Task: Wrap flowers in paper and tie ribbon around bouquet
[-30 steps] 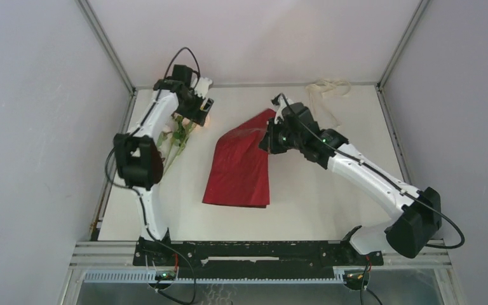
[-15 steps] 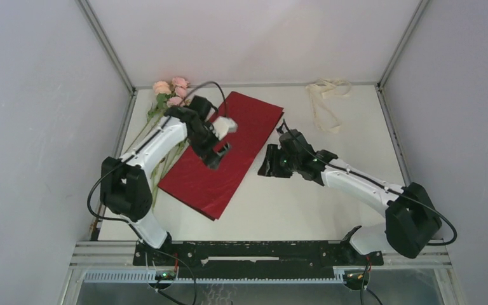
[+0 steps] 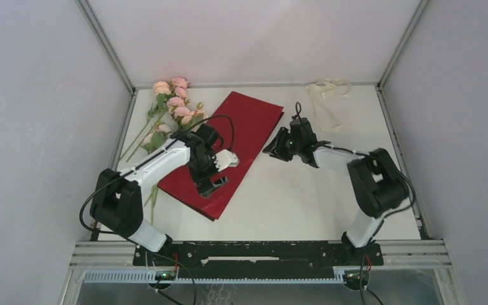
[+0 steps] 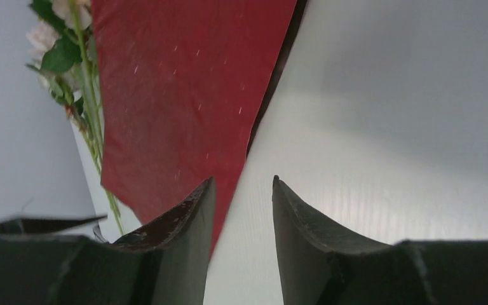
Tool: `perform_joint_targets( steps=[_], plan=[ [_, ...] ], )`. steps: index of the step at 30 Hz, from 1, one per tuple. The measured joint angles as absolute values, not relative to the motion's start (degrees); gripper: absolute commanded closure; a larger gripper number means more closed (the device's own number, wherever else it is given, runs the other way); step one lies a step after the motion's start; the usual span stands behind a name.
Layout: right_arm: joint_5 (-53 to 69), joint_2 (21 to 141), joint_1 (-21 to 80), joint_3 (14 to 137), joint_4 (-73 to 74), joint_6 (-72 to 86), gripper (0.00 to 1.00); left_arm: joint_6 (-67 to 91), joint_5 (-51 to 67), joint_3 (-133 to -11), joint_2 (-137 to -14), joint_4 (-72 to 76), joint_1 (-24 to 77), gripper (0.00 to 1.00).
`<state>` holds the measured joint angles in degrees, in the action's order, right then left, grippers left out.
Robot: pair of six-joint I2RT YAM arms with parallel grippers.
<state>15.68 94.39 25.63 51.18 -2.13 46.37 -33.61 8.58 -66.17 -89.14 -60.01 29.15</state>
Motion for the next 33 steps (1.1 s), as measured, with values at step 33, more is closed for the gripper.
perform_joint_targets(
  steps=[33],
  plan=[
    [11.25, 138.89, 12.23, 115.35, 20.49, 38.24, 0.37, -39.0, 10.26, -53.3, -82.32, -56.21, 29.17, 0.0]
  ],
)
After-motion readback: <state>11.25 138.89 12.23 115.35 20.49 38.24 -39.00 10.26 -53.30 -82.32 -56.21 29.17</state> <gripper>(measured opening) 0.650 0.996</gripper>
